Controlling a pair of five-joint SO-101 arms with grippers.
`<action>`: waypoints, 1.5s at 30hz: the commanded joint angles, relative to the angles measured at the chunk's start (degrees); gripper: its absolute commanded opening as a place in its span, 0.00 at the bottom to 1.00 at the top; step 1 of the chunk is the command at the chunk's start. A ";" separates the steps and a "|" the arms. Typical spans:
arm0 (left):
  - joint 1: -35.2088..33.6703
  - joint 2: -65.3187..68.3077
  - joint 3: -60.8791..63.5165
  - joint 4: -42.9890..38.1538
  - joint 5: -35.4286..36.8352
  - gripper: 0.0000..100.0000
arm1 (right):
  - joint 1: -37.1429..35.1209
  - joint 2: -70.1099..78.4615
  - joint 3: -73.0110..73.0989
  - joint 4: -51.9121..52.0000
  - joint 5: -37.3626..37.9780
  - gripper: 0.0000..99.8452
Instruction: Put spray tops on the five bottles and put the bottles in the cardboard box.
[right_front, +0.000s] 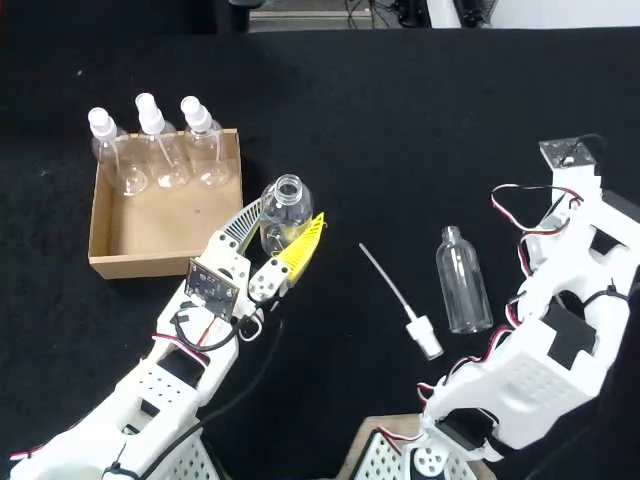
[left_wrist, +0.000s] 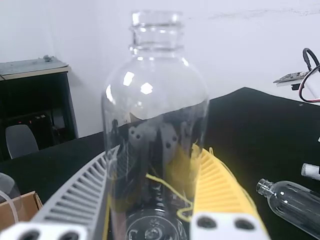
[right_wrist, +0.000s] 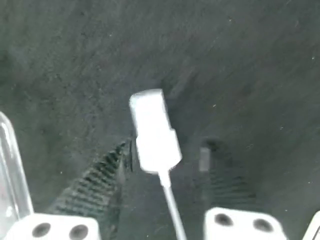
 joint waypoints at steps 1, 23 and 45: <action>0.13 -0.53 1.54 -1.32 0.44 0.03 | 0.26 -0.04 -1.98 1.32 0.97 0.24; 0.22 -0.53 1.54 -1.32 0.53 0.03 | 1.23 5.85 -2.07 -8.70 13.63 0.02; 0.31 -0.53 1.54 -1.41 0.53 0.03 | -32.70 -28.79 -52.97 38.68 -23.12 0.01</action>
